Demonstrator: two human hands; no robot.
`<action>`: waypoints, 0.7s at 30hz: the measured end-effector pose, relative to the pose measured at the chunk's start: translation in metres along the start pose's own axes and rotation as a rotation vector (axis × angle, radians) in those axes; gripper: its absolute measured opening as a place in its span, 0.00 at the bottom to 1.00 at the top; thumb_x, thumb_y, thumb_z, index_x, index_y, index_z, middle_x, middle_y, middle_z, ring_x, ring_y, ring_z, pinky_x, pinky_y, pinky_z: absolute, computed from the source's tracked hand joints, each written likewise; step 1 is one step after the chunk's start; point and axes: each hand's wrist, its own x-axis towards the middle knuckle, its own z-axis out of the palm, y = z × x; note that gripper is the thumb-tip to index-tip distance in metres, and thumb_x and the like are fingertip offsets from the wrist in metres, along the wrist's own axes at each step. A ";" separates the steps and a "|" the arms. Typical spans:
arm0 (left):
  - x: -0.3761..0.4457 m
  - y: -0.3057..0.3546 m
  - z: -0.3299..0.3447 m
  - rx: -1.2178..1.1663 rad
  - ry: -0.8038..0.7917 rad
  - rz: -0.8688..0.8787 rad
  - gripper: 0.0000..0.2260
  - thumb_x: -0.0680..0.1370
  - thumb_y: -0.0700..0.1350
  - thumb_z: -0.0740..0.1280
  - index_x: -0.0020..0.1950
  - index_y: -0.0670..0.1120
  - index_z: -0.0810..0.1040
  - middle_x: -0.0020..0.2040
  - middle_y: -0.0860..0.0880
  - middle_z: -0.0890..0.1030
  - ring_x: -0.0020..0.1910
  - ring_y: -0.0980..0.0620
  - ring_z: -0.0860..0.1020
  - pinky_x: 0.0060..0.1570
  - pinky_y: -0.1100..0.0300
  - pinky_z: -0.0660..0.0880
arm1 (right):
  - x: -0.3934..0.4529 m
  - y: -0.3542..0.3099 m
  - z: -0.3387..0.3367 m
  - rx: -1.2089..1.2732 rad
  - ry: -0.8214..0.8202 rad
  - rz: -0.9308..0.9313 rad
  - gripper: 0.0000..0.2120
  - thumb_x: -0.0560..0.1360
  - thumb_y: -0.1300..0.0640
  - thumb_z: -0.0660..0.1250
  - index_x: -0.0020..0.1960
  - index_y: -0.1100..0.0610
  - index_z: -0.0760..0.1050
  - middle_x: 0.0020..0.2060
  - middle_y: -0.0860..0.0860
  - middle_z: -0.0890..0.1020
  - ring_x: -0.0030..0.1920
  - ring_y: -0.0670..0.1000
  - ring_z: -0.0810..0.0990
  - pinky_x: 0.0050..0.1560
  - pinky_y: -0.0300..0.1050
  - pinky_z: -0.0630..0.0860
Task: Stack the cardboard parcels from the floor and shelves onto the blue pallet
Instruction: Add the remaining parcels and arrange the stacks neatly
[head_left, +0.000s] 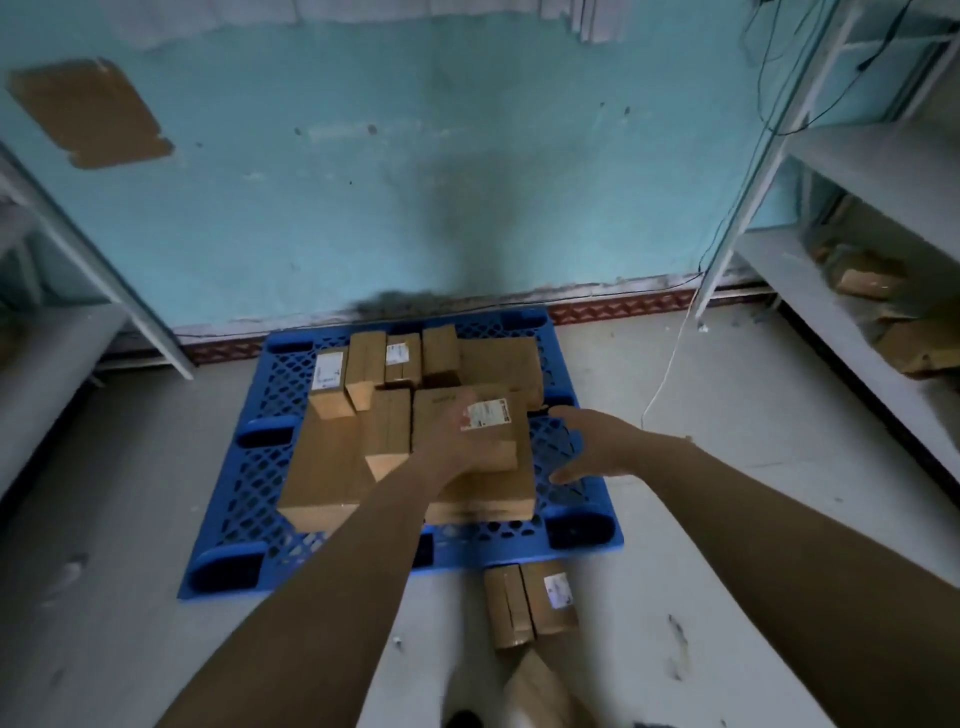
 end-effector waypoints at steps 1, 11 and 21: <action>0.001 0.000 0.005 -0.027 0.012 -0.031 0.27 0.74 0.38 0.68 0.72 0.45 0.64 0.67 0.48 0.71 0.62 0.51 0.71 0.56 0.62 0.69 | 0.005 0.008 -0.004 -0.008 -0.025 -0.004 0.44 0.69 0.52 0.75 0.76 0.54 0.52 0.75 0.51 0.60 0.73 0.53 0.61 0.68 0.43 0.61; -0.018 0.003 0.093 -0.200 0.410 -0.300 0.33 0.73 0.42 0.71 0.74 0.50 0.59 0.71 0.44 0.65 0.67 0.46 0.68 0.53 0.60 0.69 | 0.054 0.066 -0.051 -0.260 -0.387 -0.256 0.39 0.72 0.53 0.72 0.75 0.57 0.54 0.68 0.46 0.65 0.70 0.52 0.65 0.59 0.34 0.64; -0.103 -0.029 0.180 -0.489 0.823 -0.539 0.32 0.72 0.41 0.71 0.73 0.51 0.62 0.68 0.44 0.68 0.57 0.43 0.73 0.47 0.57 0.70 | 0.023 0.088 -0.007 -0.511 -0.659 -0.470 0.46 0.70 0.49 0.73 0.77 0.48 0.48 0.75 0.48 0.58 0.73 0.51 0.61 0.67 0.45 0.63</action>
